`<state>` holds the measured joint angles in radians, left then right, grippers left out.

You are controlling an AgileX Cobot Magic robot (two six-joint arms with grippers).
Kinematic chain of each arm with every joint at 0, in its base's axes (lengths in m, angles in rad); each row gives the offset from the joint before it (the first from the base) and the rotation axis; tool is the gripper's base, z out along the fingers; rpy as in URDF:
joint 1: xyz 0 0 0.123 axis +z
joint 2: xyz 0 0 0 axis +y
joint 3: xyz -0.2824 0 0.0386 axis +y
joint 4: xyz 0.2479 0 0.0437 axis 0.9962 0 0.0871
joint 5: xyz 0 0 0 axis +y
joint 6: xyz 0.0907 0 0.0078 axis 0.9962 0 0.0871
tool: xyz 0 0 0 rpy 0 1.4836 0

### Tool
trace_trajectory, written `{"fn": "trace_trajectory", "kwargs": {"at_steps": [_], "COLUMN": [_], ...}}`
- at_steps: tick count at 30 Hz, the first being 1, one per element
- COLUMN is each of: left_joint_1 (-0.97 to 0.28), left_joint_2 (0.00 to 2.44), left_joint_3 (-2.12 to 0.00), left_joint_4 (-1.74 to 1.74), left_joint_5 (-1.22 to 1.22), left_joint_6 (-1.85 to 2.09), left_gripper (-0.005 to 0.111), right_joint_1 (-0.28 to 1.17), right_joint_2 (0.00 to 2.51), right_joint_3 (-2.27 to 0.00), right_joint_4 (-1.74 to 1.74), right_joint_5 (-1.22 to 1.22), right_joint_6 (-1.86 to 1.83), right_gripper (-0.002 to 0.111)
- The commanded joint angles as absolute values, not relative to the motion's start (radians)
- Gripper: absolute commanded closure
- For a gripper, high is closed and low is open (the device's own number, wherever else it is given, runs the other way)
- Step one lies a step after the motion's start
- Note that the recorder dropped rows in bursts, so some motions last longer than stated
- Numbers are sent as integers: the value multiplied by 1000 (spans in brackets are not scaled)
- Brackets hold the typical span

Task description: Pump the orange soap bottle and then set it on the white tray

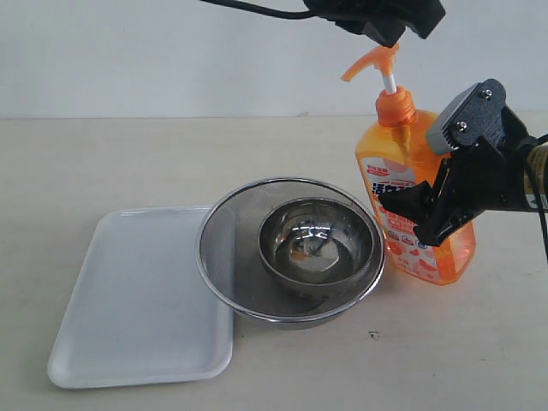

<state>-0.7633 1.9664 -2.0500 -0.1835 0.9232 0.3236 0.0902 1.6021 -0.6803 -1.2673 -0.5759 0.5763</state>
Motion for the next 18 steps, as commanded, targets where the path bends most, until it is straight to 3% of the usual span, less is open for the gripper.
{"fn": "trace_trajectory", "kwargs": {"at_steps": [1, 18], "left_joint_1": [-768, -766], "left_joint_2": [1963, 1963], "left_joint_3": [-2047, -2047], "left_joint_4": [-190, -134], "left_joint_5": [909, 845], "left_joint_6": [331, 329], "left_gripper": [102, 102], "right_joint_1": [91, 91], "right_joint_2": [1605, 1605], "right_joint_3": [-668, -668], "right_joint_4": [-1292, -1292], "right_joint_5": [-565, -565], "right_joint_6": [578, 578], "right_gripper": [108, 108]}}
